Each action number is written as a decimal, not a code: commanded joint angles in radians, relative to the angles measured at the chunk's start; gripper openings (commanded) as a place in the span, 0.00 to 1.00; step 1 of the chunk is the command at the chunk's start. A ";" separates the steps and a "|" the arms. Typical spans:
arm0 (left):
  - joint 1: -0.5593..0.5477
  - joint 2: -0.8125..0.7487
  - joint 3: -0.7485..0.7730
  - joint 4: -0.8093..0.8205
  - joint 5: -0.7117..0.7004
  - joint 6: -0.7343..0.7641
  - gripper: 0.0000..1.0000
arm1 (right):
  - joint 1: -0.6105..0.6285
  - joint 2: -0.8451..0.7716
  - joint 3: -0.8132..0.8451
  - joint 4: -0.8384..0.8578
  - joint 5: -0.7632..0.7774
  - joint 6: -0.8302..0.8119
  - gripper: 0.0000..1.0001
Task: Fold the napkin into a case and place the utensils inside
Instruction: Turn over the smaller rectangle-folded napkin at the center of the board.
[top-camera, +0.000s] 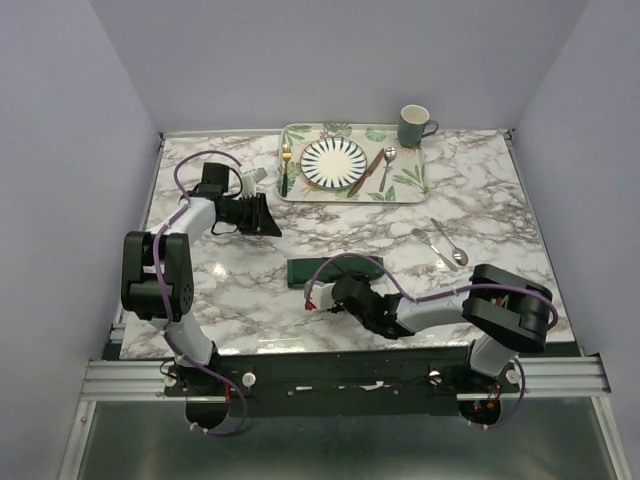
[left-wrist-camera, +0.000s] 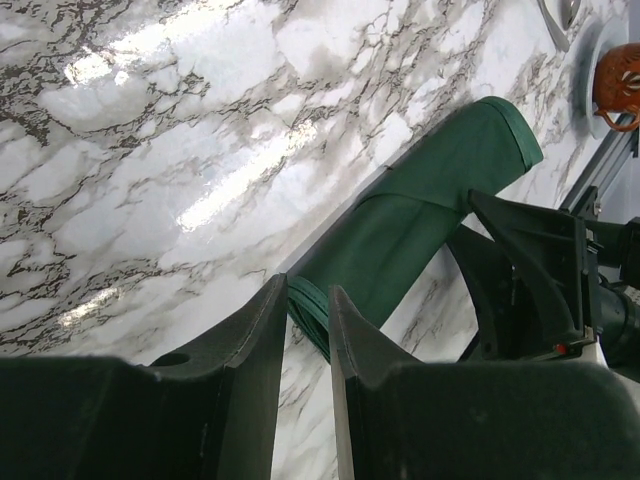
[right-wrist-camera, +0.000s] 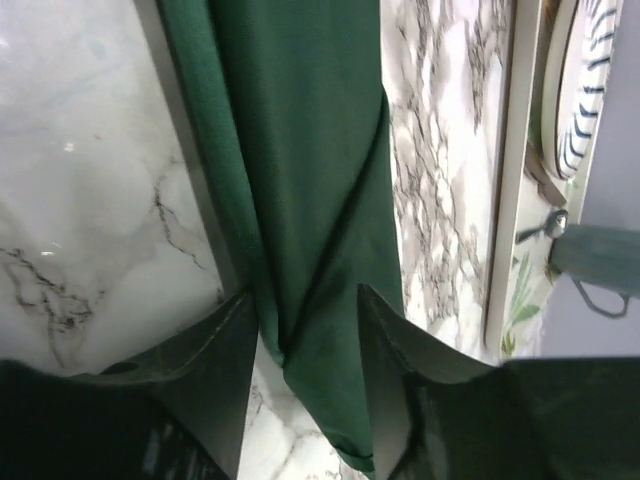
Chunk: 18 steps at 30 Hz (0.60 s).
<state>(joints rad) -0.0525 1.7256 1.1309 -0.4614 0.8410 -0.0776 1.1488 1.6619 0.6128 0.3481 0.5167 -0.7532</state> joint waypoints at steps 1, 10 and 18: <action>0.005 -0.031 0.010 -0.037 -0.002 0.058 0.33 | 0.029 -0.050 -0.013 -0.070 -0.001 0.083 0.60; -0.062 -0.043 0.072 -0.190 -0.028 0.232 0.32 | 0.016 -0.295 0.126 -0.517 -0.329 0.252 0.88; -0.188 -0.058 0.023 -0.227 -0.056 0.257 0.28 | -0.358 -0.346 0.372 -0.848 -0.723 0.304 0.68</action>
<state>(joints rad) -0.1833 1.7111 1.1812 -0.6441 0.8135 0.1452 1.0145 1.3327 0.8558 -0.2546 0.0647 -0.5087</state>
